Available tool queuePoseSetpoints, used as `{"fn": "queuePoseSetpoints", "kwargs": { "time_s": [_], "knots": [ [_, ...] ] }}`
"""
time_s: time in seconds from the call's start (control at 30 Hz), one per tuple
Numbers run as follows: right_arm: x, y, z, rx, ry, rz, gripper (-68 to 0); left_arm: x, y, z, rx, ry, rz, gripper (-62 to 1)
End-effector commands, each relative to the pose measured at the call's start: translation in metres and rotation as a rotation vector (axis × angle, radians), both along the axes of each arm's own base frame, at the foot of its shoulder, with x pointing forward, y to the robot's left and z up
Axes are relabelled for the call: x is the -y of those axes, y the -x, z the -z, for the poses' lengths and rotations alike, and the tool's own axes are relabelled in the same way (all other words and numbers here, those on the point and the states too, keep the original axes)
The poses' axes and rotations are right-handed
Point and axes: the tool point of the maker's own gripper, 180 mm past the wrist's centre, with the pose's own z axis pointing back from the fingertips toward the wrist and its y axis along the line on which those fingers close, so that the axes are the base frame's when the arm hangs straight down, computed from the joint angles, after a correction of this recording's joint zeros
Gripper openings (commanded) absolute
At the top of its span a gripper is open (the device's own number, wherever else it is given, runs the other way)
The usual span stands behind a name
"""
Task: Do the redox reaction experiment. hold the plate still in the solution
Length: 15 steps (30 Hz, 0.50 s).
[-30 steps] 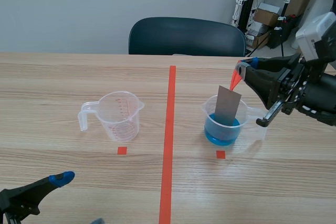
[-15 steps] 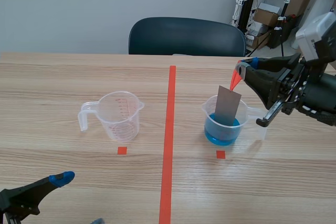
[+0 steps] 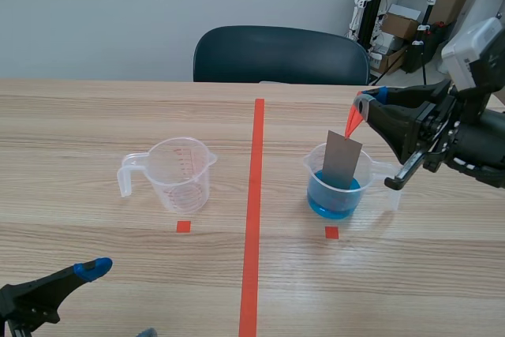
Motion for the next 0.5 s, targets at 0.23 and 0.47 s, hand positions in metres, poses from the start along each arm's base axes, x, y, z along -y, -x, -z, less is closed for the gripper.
{"fn": "queuePoseSetpoints", "kwargs": {
  "time_s": [0.23, 0.47],
  "knots": [
    [-0.0008, -0.0026, -0.0104, 0.031, -0.017, -0.003, -67.1, -0.0007, 0.0006, -0.0117, 0.047, 0.038, 0.002, -5.2],
    [-0.0012, -0.0021, -0.0135, 0.043, -0.029, -0.007, -67.1, -0.0007, 0.0006, -0.0117, 0.047, 0.038, 0.002, -5.2]
  ]
}}
